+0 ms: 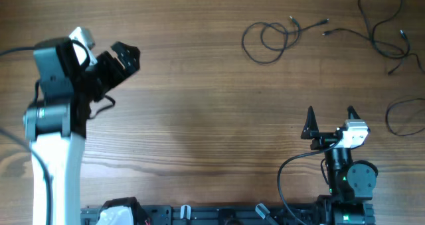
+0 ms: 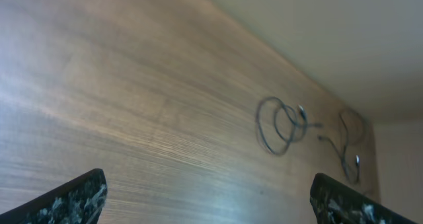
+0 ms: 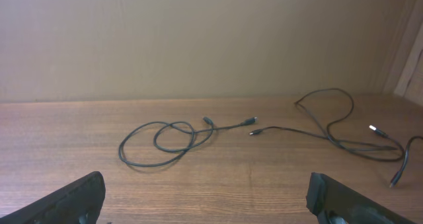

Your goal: Untangle cables

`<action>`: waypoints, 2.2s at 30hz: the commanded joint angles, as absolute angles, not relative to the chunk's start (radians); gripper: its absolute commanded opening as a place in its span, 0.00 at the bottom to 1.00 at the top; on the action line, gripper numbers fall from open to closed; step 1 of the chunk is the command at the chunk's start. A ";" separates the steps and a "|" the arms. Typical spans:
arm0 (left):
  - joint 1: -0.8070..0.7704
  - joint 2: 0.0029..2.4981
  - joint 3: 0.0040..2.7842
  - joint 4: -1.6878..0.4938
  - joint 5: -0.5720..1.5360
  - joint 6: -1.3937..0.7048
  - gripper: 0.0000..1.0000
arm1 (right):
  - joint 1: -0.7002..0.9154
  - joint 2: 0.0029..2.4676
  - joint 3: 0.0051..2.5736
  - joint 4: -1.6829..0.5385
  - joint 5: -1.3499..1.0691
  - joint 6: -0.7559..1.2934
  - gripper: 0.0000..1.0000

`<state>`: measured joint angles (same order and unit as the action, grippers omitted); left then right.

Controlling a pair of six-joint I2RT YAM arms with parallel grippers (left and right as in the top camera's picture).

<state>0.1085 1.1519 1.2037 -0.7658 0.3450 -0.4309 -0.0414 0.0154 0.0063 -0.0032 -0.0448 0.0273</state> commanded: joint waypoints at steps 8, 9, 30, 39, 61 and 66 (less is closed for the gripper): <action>-0.043 0.658 1.210 -1.115 0.321 -0.250 1.00 | -0.044 0.005 0.005 0.000 -0.054 0.015 1.00; -0.043 0.645 1.210 -1.173 0.320 -0.250 1.00 | -0.044 0.005 0.005 0.000 -0.054 0.015 1.00; 0.019 0.045 0.747 -0.847 0.339 -0.216 1.00 | -0.044 0.005 0.005 0.000 -0.054 0.015 1.00; 0.020 0.005 0.361 -0.401 0.339 -0.216 1.00 | -0.044 0.005 0.005 0.000 -0.054 0.015 1.00; 0.017 0.007 0.006 -0.071 0.111 -0.036 1.00 | -0.044 0.005 0.005 0.000 -0.054 0.014 1.00; 0.017 0.006 0.006 -0.070 0.121 -0.034 1.00 | -0.044 0.005 0.005 0.000 -0.054 0.015 1.00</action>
<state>0.0143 0.0154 0.0193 -0.0742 0.1242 -0.0570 -0.0414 0.0154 0.0063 -0.0032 -0.0448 0.0273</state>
